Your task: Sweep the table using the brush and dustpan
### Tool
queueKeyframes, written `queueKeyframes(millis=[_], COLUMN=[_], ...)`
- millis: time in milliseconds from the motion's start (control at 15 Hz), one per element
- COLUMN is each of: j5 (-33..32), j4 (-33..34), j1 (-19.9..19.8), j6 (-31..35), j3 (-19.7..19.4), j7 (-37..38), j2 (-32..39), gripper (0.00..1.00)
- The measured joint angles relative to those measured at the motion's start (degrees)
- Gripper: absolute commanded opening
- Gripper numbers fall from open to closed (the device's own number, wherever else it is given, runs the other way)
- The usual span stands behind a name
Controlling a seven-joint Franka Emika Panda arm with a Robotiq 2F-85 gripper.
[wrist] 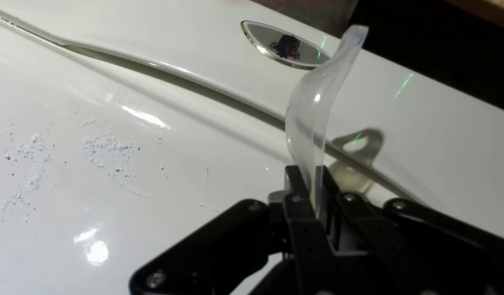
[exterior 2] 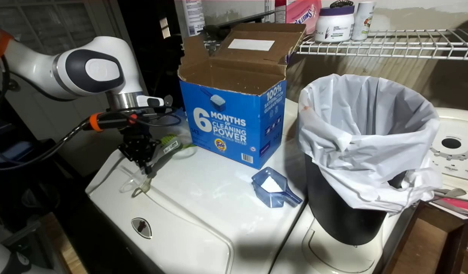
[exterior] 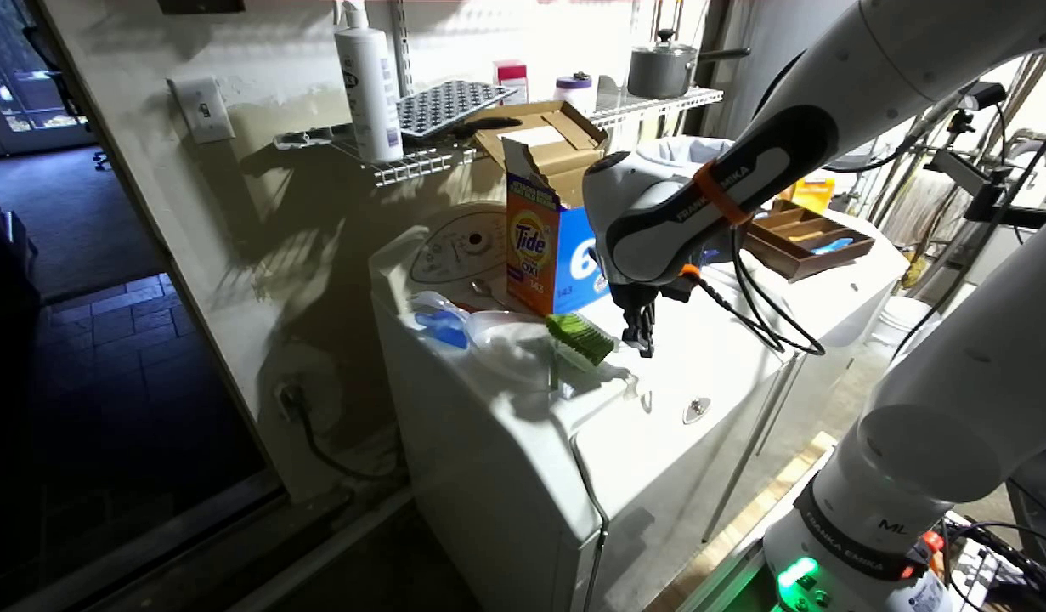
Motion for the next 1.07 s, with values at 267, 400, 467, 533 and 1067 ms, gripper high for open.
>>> queueKeyframes(millis=[267,400,467,533,1067], j5=[0.0,-0.5,-1.0,-1.8,-9.1], j4=[-0.8,-1.6,-2.1,-2.7,-6.2], j1=[-0.7,-1.6,-2.1,-2.8,-5.8], j6=[2.5,2.6,2.6,2.6,-2.2], j3=[-1.2,-1.5,-1.5,-1.6,-1.3], j7=[-0.1,-0.1,0.0,0.2,3.7], j2=[-1.1,-1.8,-2.3,-2.9,-5.3], gripper=[0.03,0.03,0.03,0.03,0.03])
